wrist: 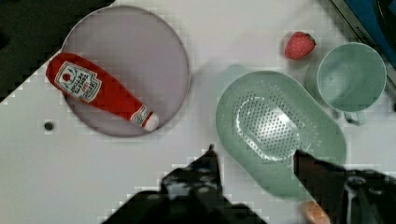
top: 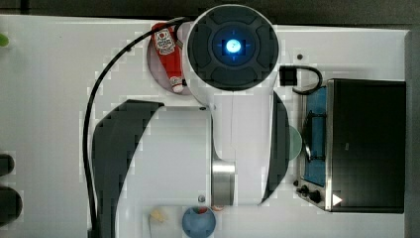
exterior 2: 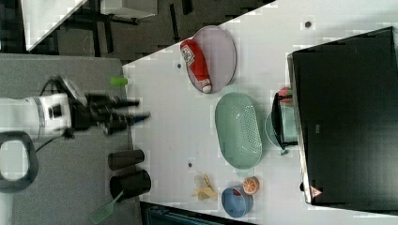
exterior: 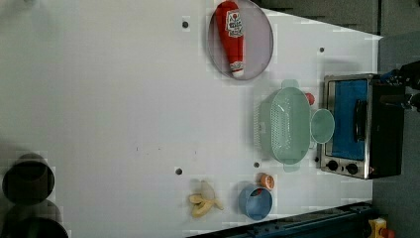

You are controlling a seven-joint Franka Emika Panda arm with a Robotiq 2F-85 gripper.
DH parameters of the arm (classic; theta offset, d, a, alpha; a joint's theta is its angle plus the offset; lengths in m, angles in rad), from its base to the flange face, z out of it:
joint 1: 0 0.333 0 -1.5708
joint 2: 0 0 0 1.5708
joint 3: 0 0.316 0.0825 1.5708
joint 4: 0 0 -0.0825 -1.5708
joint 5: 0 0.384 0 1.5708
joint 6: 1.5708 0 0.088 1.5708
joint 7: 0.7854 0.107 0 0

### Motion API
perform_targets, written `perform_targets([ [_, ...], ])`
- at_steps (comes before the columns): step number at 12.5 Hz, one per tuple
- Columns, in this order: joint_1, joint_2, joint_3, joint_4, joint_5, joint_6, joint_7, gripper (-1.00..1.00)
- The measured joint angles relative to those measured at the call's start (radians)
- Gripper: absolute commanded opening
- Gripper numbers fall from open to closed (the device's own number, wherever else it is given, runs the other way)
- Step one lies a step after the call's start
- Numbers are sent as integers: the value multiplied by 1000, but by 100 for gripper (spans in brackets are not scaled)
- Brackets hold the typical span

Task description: Drag strainer right to left.

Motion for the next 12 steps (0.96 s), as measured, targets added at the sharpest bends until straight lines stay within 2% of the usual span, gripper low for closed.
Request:
perform_targets([
  [2, -6, -209, -14, -163, -27, -242, 49, 80],
  [3, -9, -316, -22, -202, -24, -304, 61, 99],
  [6, -17, -524, -40, -193, -22, -248, 68, 100],
  [9, -33, -531, -32, -192, -38, -125, 95, 100],
  [12, -25, -358, -24, -287, -28, 34, 124, 100],
])
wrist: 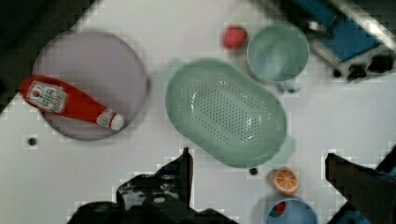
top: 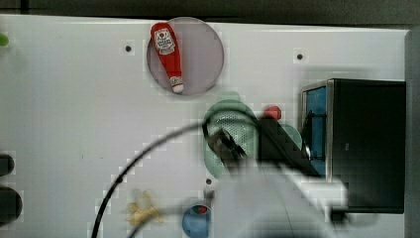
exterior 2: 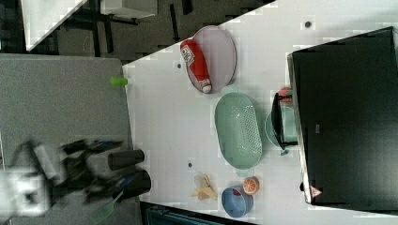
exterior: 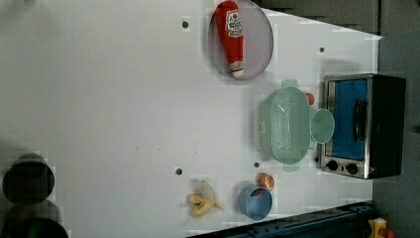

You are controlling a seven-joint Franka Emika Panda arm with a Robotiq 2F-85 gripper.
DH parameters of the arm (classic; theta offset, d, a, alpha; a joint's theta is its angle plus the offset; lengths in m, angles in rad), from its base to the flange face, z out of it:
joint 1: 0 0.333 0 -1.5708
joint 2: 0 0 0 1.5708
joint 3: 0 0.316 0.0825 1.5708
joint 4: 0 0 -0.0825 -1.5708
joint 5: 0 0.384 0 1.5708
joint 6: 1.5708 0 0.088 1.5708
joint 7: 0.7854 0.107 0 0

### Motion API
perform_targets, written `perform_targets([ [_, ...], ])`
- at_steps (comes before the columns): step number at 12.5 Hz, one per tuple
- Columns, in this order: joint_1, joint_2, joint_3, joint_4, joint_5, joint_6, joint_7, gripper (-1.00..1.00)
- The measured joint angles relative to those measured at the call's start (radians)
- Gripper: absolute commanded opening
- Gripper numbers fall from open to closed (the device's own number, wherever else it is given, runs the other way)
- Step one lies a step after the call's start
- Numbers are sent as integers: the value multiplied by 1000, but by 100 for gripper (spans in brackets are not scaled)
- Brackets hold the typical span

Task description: Drag strainer right to left.

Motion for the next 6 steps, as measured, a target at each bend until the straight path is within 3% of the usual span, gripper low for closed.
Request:
perform_targets([
  [6, 10, 423, 32, -332, -7, 465, 334, 100],
])
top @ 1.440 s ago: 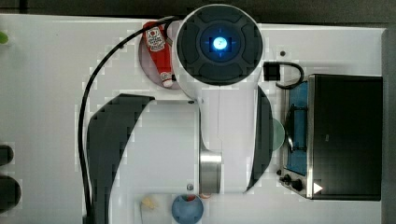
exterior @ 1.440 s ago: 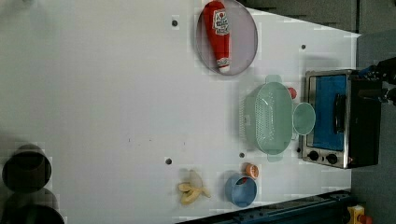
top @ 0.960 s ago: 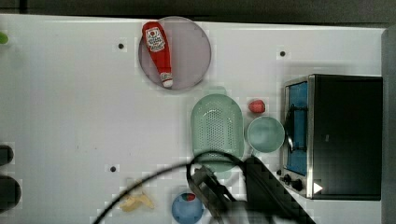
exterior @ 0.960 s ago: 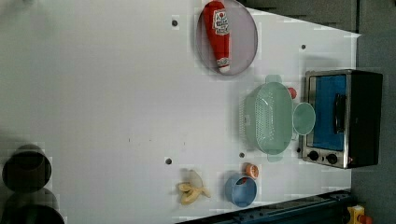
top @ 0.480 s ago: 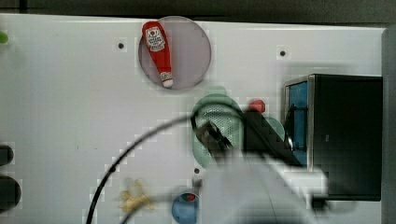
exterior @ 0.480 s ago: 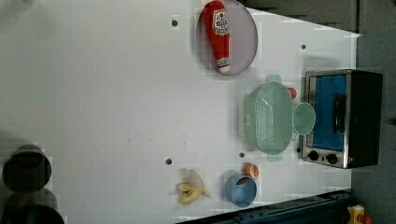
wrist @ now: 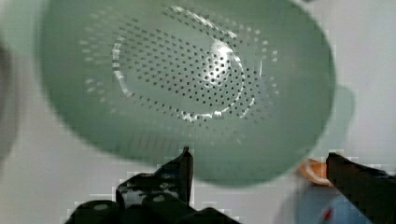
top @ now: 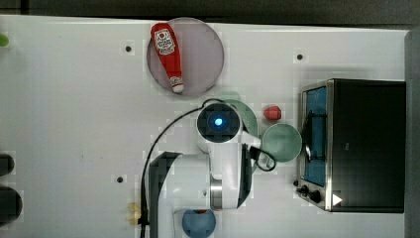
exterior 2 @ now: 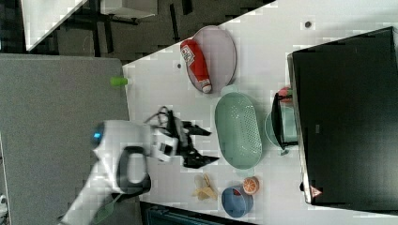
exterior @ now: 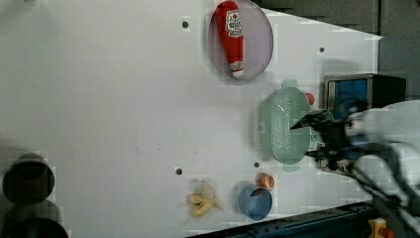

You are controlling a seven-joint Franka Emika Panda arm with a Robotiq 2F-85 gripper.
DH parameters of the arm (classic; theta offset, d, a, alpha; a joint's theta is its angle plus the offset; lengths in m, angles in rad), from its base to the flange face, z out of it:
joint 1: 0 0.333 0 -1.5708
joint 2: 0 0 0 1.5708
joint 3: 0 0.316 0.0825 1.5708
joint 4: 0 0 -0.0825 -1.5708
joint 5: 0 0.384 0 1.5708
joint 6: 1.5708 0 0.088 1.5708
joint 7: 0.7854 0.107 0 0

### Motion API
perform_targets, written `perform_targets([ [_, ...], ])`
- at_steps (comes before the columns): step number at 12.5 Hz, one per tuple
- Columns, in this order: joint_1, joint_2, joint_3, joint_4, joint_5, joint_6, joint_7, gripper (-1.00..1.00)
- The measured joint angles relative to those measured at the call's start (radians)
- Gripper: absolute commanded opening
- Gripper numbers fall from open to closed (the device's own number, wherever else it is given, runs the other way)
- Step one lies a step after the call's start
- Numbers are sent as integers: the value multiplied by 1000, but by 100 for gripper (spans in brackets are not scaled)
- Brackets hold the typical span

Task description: Drag strainer right to left.

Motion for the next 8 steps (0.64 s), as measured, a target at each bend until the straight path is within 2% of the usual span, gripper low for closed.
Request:
perform_targets([
  [1, -6, 40, 8, -33, -1, 77, 49, 100],
  [5, 3, 184, -17, -18, 9, 277, 233, 100],
  [8, -9, 261, -19, -8, -4, 374, 272, 100],
])
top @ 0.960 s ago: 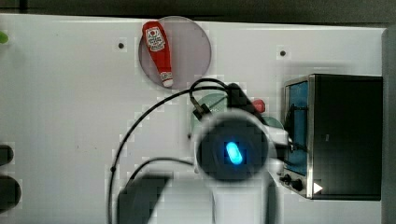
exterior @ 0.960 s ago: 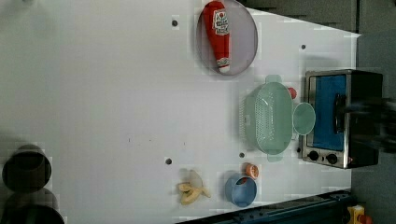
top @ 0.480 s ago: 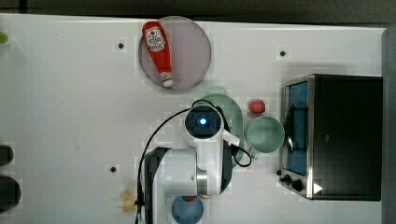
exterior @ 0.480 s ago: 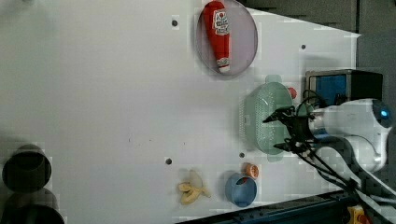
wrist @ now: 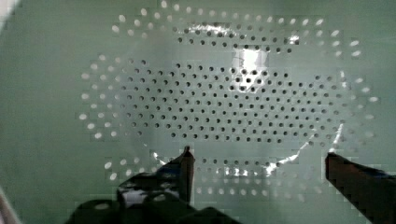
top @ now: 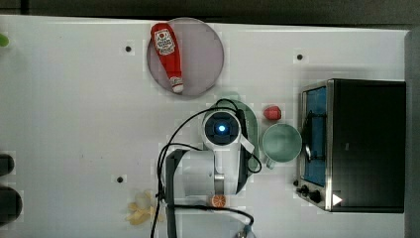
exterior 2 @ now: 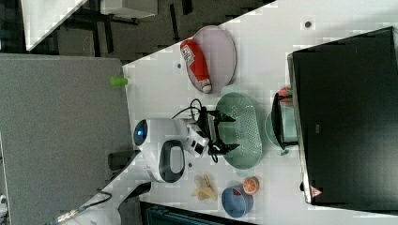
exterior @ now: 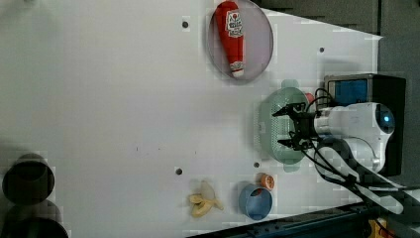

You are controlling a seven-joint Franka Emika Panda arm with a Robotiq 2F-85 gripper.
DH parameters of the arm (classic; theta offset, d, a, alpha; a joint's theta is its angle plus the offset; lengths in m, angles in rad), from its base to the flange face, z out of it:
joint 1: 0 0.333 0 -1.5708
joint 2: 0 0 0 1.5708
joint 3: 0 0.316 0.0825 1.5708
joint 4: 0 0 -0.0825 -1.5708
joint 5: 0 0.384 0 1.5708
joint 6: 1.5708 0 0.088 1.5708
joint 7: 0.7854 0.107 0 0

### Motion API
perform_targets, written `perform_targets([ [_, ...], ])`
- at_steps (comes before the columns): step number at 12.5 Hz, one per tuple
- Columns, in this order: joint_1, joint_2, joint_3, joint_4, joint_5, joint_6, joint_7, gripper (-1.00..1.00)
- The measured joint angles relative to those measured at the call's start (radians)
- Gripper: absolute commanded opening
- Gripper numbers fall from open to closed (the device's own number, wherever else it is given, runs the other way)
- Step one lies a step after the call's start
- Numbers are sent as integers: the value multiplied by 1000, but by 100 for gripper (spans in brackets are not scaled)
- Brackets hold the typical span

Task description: Drag strainer right to left.

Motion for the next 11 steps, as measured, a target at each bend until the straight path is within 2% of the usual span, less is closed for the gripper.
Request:
perform_targets([
  [3, 12, 56, 11, -16, -3, 86, 22, 100],
  [6, 41, 97, 24, -16, 23, 96, 72, 100],
  [9, 67, 78, 48, -27, 46, 100, 105, 100],
  [11, 65, 65, 80, -25, 52, 94, 133, 100],
])
